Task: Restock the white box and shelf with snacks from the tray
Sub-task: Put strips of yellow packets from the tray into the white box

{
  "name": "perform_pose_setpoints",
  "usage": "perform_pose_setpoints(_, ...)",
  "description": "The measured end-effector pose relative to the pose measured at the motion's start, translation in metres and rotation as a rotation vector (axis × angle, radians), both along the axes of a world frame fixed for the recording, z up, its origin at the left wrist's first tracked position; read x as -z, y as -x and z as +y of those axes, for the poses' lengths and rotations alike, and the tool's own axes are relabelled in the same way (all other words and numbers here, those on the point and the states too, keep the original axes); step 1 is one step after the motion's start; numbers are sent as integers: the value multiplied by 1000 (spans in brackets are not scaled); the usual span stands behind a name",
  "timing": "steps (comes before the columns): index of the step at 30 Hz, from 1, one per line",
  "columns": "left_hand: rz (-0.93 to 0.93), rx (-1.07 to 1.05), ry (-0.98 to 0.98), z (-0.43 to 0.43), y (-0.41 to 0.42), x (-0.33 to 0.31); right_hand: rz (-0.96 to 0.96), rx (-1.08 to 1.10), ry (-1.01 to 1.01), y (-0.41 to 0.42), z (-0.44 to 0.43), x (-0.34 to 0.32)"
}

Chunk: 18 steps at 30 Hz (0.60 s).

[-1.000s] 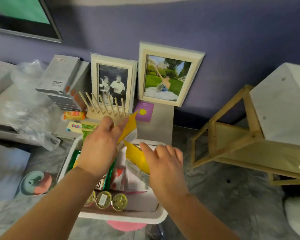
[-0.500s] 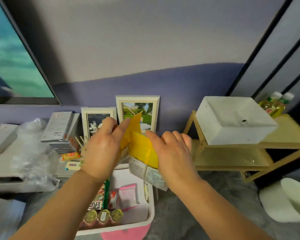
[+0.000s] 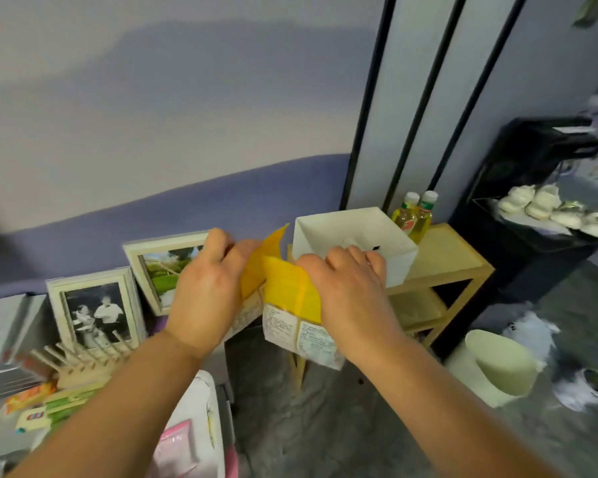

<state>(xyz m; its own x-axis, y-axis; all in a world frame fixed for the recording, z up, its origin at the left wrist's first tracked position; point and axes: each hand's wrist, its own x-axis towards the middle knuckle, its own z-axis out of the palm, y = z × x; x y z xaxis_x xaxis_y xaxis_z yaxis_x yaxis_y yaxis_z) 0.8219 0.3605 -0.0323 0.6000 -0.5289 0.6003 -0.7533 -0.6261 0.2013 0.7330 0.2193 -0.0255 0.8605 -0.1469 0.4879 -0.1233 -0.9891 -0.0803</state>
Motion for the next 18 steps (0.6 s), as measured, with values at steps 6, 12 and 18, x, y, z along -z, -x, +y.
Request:
perform_pose_setpoints(6,54,28,-3,-107,12,-9,38,32,6,16,-109,-15)
perform_pose_setpoints(12,60,80,27,-216,24,-18,161,47,80,38,-218,-37)
perform_pose_setpoints(18,50,175,63,-296,14,-21,218,102,79,38,-290,-44)
